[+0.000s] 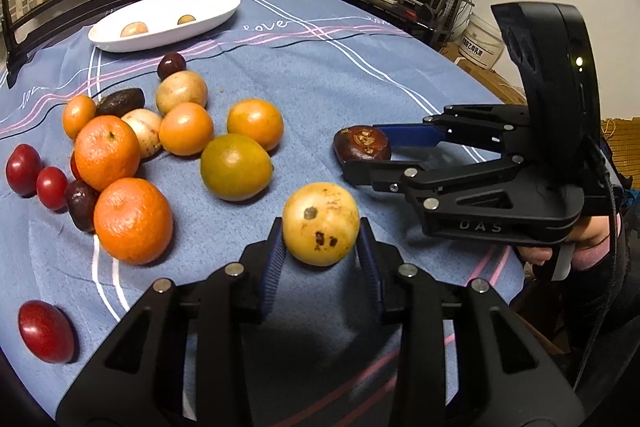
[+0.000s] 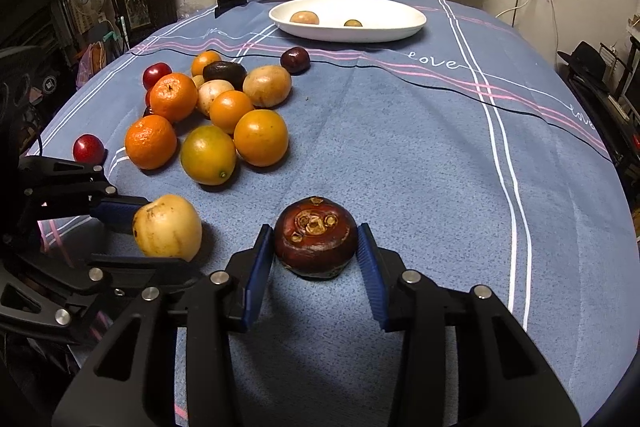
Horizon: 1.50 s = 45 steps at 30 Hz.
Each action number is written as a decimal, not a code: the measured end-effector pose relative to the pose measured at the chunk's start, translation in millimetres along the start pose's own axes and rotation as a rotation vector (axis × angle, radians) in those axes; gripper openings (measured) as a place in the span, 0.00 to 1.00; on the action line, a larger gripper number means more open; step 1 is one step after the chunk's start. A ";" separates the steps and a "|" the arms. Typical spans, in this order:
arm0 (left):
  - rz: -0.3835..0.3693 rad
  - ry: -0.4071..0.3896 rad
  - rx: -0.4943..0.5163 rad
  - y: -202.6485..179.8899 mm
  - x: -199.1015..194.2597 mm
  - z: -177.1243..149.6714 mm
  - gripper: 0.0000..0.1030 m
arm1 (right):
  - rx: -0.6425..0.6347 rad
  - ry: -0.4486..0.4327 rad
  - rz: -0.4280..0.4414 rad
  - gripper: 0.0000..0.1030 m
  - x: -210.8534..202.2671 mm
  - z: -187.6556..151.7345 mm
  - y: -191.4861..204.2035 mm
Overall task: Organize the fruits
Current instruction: 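Carry both fruits to the white plate and open both tools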
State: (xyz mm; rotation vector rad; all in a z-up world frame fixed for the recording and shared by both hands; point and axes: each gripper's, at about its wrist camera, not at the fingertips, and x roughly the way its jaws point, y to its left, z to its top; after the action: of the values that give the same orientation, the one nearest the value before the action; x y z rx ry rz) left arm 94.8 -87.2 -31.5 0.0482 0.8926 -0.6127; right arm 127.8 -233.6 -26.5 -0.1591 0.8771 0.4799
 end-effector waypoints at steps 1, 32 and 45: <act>-0.004 -0.002 0.000 1.8 -1.1 2.1 0.35 | 0.000 0.000 0.002 0.42 0.2 1.9 0.5; 0.321 -0.054 -0.197 220.6 46.0 232.4 0.35 | 0.008 -0.199 -0.131 0.41 106.5 213.6 -47.2; 0.359 0.056 -0.279 264.4 101.6 234.0 0.36 | 0.105 -0.132 -0.105 0.41 154.6 226.7 -79.7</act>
State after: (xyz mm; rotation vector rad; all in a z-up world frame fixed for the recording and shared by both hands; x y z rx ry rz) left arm 447.0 16.0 -12.6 -0.0261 0.9877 -0.1508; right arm 407.3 -177.7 -6.2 -0.0757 0.7591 0.3419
